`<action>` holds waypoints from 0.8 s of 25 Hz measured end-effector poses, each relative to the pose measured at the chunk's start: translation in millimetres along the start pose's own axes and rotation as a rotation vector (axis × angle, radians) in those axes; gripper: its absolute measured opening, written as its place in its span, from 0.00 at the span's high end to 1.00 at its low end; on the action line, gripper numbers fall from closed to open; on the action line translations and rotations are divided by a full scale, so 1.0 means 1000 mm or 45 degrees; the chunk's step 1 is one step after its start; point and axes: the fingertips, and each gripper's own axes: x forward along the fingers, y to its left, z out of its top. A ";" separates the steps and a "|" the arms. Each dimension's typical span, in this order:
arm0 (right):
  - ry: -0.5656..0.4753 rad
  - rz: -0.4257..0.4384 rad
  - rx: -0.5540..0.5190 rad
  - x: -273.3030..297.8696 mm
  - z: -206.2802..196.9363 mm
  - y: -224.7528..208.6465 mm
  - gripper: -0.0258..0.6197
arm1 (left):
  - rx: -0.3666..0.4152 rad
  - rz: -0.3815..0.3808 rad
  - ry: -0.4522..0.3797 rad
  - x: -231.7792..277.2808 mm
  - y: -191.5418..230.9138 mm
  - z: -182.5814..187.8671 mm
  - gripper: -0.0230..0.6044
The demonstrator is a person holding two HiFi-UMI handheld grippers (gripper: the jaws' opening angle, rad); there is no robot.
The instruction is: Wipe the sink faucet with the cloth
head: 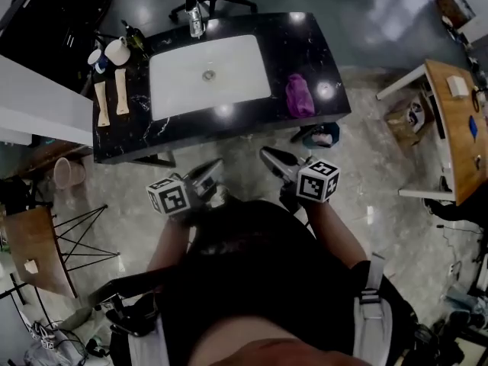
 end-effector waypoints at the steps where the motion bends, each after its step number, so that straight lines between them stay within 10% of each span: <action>1: -0.037 -0.070 0.014 -0.001 0.011 -0.016 0.87 | -0.021 -0.019 0.011 0.000 0.004 0.004 0.97; 9: -0.003 -0.882 -0.009 -0.054 0.108 -0.226 0.71 | -0.065 -0.106 0.091 -0.020 0.040 0.052 0.97; 15: 0.166 -0.876 0.247 -0.027 0.107 -0.278 0.60 | -0.098 -0.111 0.097 -0.042 0.072 0.062 0.97; 20: 0.389 -0.964 0.159 -0.012 0.084 -0.287 0.57 | -0.085 -0.098 0.070 -0.059 0.082 0.070 0.97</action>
